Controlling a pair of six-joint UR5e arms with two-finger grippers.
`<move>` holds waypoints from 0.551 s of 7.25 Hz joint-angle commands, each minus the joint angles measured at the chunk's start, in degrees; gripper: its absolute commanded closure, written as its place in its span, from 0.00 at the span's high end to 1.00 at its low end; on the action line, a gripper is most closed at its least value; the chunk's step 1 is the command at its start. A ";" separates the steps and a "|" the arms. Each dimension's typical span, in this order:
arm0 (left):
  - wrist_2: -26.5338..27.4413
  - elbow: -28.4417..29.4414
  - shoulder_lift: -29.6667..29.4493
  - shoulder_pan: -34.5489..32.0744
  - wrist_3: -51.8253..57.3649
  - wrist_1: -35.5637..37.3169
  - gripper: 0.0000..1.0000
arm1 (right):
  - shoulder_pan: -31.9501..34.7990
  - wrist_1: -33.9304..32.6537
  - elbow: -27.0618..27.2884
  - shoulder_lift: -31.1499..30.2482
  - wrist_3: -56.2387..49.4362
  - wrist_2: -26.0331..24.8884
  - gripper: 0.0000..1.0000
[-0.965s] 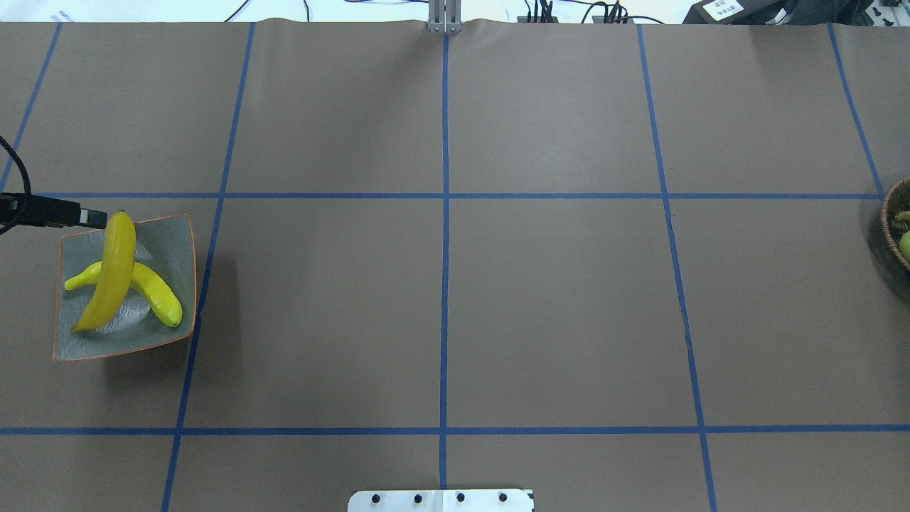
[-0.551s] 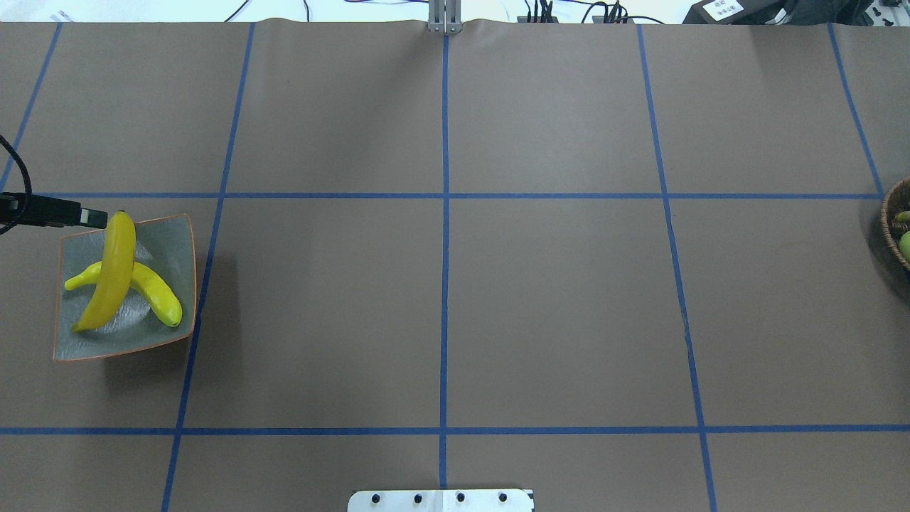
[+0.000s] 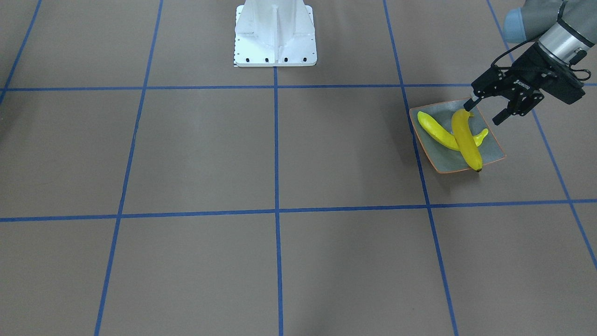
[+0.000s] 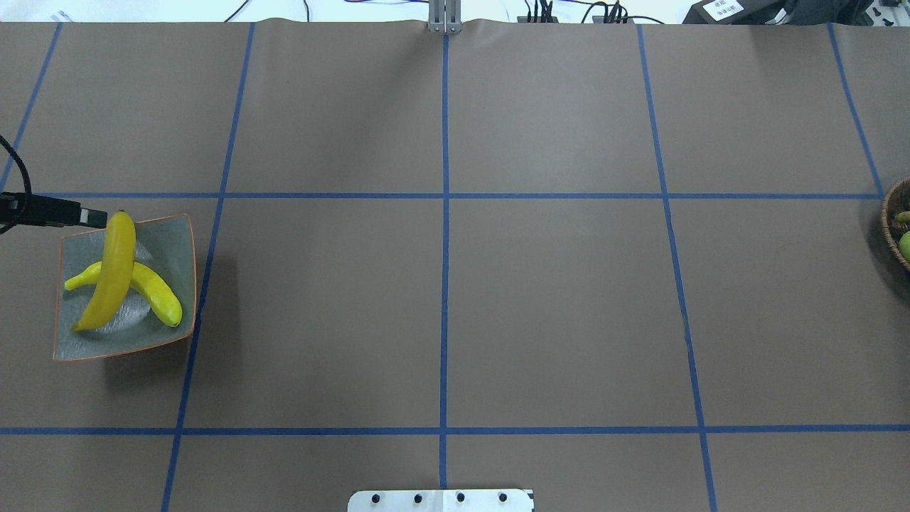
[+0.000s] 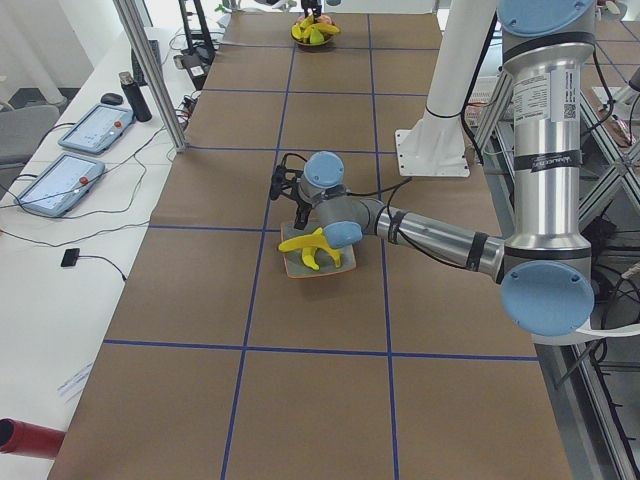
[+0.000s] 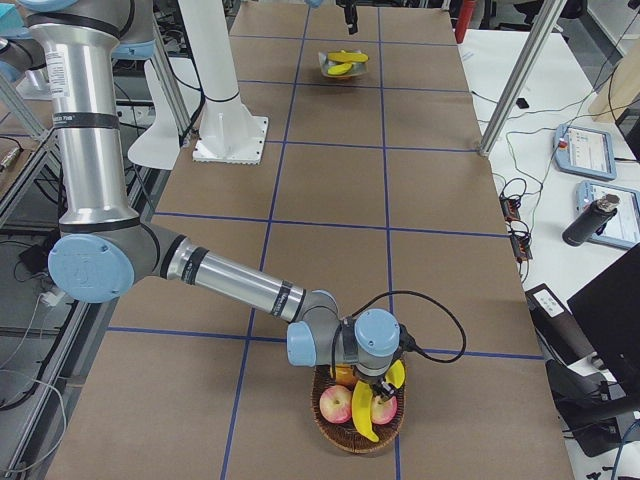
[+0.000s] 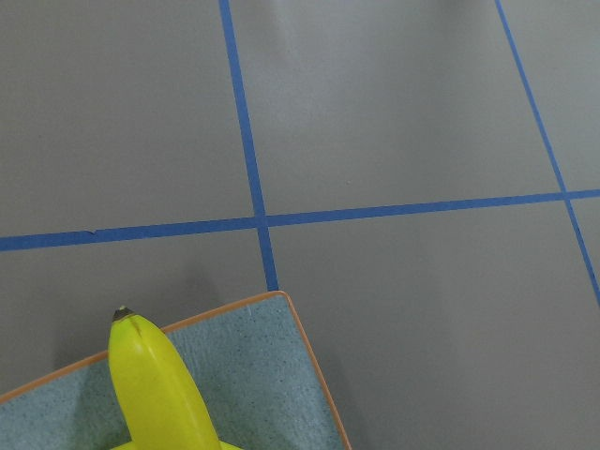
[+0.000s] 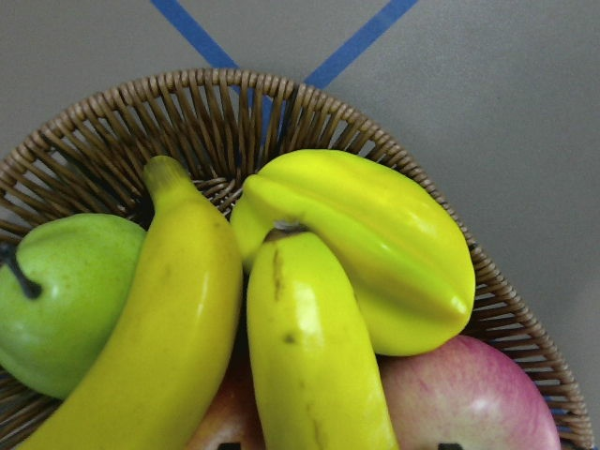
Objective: Transfer all bananas from basket to plate
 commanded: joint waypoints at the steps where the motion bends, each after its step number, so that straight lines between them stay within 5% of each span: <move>1: 0.00 0.00 0.05 0.00 0.00 0.00 1.00 | -0.13 0.07 0.73 0.04 -0.17 0.08 0.00; 4: 0.00 -0.09 0.14 0.00 0.00 0.00 1.00 | 0.05 -0.80 3.81 0.57 -0.17 1.83 0.00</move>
